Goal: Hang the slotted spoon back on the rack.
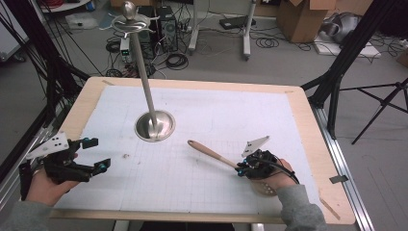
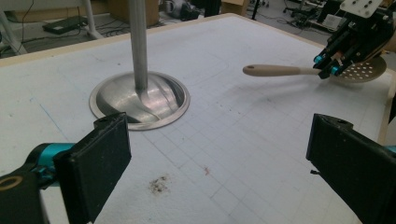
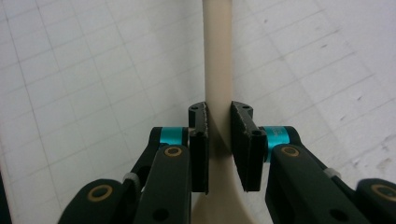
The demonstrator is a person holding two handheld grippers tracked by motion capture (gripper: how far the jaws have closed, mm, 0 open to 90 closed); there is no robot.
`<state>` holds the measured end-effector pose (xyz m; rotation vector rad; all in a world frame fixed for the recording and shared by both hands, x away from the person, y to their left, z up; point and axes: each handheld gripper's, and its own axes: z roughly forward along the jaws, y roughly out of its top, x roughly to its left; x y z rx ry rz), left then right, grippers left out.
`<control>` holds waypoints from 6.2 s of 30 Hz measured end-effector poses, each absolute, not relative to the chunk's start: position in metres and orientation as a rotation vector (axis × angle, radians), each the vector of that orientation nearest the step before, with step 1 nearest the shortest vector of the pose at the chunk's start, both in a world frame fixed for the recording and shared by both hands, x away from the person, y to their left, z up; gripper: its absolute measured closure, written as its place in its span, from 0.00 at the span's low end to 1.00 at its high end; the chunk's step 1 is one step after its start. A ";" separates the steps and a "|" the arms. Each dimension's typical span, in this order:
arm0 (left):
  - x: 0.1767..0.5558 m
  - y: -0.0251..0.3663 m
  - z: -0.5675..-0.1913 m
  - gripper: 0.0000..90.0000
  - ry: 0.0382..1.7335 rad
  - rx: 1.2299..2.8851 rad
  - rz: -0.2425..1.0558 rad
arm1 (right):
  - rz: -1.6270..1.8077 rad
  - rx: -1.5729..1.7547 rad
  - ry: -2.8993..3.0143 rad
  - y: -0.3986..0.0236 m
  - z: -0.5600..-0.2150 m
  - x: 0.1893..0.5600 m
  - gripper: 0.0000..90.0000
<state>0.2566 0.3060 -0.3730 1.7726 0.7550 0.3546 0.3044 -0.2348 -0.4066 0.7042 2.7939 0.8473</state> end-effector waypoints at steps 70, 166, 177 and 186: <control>0.225 0.340 -0.371 0.08 0.811 1.584 0.381 | 1.541 0.602 2.341 -0.202 -0.305 0.336 0.87; 0.224 0.342 -0.376 0.07 0.823 1.604 0.360 | 1.618 0.623 2.396 -0.155 -0.226 0.372 0.87; 0.223 0.342 -0.376 0.07 0.823 1.603 0.361 | 1.560 0.635 2.410 -0.143 -0.229 0.373 0.87; 0.223 0.343 -0.377 0.07 0.830 1.607 0.361 | 1.534 0.637 2.428 -0.131 -0.235 0.377 0.87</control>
